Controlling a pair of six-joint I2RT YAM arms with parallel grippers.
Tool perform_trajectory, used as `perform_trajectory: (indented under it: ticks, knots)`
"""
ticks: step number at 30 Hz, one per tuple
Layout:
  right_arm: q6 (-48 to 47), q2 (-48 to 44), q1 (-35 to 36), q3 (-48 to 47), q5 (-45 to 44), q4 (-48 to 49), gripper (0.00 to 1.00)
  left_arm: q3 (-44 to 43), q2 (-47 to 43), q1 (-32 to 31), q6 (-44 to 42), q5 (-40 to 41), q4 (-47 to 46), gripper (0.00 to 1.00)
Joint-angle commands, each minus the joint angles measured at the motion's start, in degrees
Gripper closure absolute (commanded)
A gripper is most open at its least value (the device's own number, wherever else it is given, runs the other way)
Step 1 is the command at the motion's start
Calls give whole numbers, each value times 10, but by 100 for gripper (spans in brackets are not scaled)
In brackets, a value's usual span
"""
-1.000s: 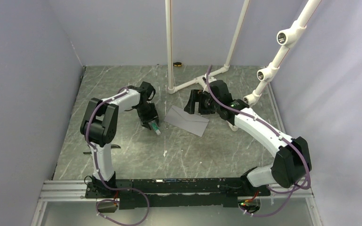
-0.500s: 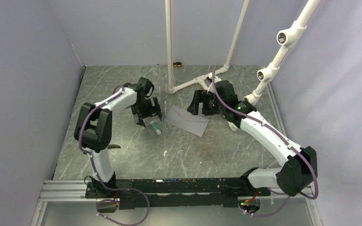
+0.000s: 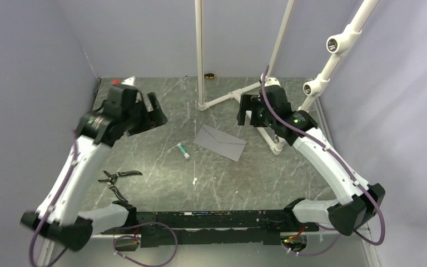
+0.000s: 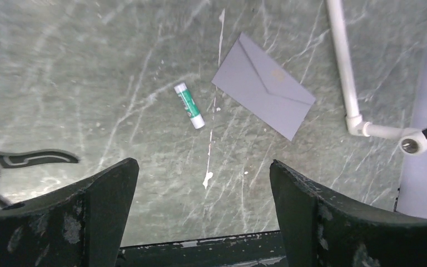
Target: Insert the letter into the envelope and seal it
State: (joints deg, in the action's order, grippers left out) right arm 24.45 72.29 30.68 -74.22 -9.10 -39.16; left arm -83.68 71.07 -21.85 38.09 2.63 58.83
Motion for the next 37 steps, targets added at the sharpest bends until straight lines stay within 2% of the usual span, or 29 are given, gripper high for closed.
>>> perform_trajectory:
  ticks: [1,5,11,18,28,37]
  knots:
    - [-1,-48,0,-61,-63,-59,0,-23,-106,-2,-26,88,60,7]
    - [-3,-96,5,-73,-79,-53,0,-46,-176,-2,-36,127,103,7]
    - [-2,-135,5,-112,-94,-91,0,-95,-223,-2,-34,159,149,7]
    - [12,-167,5,-156,0,-137,0,-180,-221,-2,-42,183,225,7]
    - [20,-224,5,-135,60,-115,0,-178,-240,-2,-36,169,234,7]
    - [25,-248,5,-128,60,-103,0,-182,-246,-2,-32,165,241,7]
